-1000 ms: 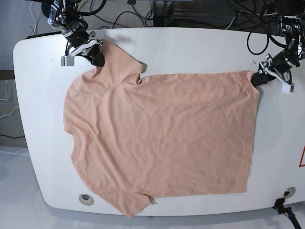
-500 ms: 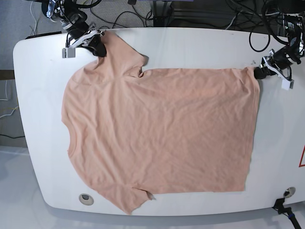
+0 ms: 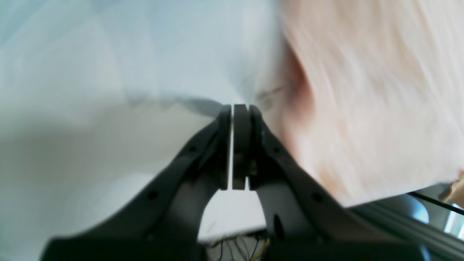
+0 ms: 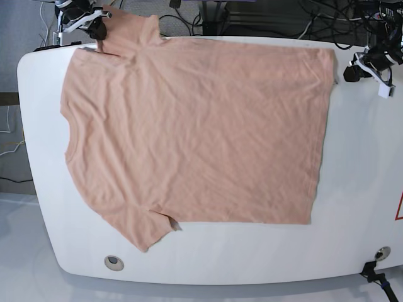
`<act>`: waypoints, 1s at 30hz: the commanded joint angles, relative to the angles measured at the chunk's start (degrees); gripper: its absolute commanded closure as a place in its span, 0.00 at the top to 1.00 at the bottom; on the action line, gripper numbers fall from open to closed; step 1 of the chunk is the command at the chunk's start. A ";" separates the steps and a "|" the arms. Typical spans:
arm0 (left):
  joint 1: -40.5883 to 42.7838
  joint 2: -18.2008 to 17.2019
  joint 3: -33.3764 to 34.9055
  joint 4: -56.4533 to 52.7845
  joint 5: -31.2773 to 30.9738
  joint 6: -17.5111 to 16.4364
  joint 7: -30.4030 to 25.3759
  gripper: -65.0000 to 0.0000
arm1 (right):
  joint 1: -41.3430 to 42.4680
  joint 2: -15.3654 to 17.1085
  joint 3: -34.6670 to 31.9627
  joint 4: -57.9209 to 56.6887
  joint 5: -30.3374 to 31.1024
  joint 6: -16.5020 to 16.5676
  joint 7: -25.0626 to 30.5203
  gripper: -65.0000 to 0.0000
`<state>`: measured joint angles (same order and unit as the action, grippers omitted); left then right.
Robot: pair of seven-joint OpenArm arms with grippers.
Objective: Fold the T-shirt properly
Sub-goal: 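Pull both held shoulder corners back, dragging the shirt toward the robot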
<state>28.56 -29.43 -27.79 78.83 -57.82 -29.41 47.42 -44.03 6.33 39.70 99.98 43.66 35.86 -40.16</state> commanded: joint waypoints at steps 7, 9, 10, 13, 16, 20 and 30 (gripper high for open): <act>6.24 -0.45 -5.45 5.50 0.29 -0.34 1.36 0.03 | -2.95 1.08 5.19 5.50 0.74 0.00 0.89 0.00; 6.99 -0.22 -5.20 7.63 0.44 -1.26 2.38 0.06 | -2.65 1.06 5.03 5.73 0.64 0.05 0.80 0.00; 7.19 -0.08 -5.06 8.75 0.63 -1.71 3.26 0.09 | -2.51 1.07 4.94 5.71 0.59 0.04 0.66 0.00; 7.24 1.25 -4.95 11.01 0.76 -3.07 6.30 0.17 | -2.03 0.96 5.00 5.72 0.62 -0.24 0.42 0.00; 5.25 2.05 -4.34 10.27 1.69 -2.02 5.46 0.15 | 0.03 0.31 4.65 5.38 -0.71 -0.56 -0.76 0.01; 4.81 2.05 -4.34 10.27 1.78 -2.02 5.46 0.15 | 0.03 0.31 4.65 5.38 -0.71 -0.56 -0.76 0.01; 4.89 2.05 -4.25 10.27 1.69 -2.02 5.64 0.15 | -0.32 0.31 4.65 5.38 -0.36 -0.56 -0.85 0.01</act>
<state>33.19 -26.26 -31.59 88.33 -55.29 -31.09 53.58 -43.62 6.04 43.88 104.51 42.19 34.74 -42.09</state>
